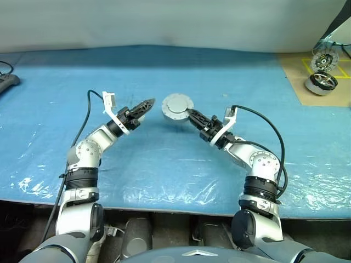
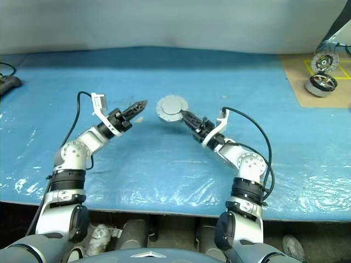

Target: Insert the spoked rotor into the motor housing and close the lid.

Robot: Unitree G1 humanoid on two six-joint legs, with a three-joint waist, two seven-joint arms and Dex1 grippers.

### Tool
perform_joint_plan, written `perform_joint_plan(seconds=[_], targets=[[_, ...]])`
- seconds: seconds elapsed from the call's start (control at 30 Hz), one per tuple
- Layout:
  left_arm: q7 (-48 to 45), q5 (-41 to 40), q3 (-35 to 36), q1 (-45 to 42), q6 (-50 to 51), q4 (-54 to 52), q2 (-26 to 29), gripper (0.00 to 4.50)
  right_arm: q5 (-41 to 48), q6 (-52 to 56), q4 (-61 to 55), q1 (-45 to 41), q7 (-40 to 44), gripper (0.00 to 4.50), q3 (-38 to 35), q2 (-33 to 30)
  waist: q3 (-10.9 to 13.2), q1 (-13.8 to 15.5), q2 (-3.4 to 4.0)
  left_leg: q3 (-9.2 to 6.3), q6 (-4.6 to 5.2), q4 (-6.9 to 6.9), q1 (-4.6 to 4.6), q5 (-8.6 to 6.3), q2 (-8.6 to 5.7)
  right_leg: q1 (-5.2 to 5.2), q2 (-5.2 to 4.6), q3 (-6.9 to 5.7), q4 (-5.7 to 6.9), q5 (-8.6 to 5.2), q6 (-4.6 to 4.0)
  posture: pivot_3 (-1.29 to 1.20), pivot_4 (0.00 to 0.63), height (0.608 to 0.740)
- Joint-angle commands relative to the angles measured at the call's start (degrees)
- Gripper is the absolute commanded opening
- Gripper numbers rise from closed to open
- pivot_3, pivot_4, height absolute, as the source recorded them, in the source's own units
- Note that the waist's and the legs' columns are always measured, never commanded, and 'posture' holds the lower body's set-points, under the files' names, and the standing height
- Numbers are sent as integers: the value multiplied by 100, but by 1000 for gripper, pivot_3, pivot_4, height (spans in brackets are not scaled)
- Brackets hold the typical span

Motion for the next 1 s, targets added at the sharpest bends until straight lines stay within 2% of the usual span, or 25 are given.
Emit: perform_joint_plan(seconds=[0.03, 0.17, 0.4, 0.67, 0.83, 1.0], targets=[[360, -515, 354, -56, 313, -181, -162, 3002, 587, 14, -486, -285, -30, 1158, 16, -80, 1, 4, -1, -1, 0, 0, 0, 0, 0, 0, 0, 0, 1, 0, 0, 0, 150, 740], [669, -710, 521, -119, 412, -42, -386, 4431, 749, -21, -489, -371, -44, 1158, 80, -266, 1, 3, -2, -4, 0, 7, 2, 0, 1, 1, 1, 0, 8, 1, 1, 0, 150, 740], [780, -968, 460, -307, 480, -81, -957, 4474, 996, 13, -535, -369, -67, 1158, 278, -319, 3, 31, -6, -9, 0, 25, -1, 0, -2, 5, 0, 0, 19, 7, 11, 0, 150, 740], [880, -879, 345, -573, 340, 282, -1418, 4474, 1166, 26, -567, -343, -111, 1158, 422, -444, 4, 82, -7, -16, 1, 50, -3, 0, -4, 5, 0, 0, 48, 7, 12, 0, 150, 740], [831, -749, 131, -583, 376, 379, -1635, 4474, 1188, 7, -559, -345, -145, 1158, 471, -444, 4, 79, -7, -20, 0, 68, -4, 0, -2, 6, 0, 1, 58, 8, 13, 0, 150, 740], [952, -772, 292, -532, 370, 509, -1604, 4474, 1202, -5, -593, -318, -176, 1158, 499, -448, 4, 79, -7, -24, 0, 87, -7, 0, -1, 6, 0, 1, 70, 8, 13, 0, 150, 740]])
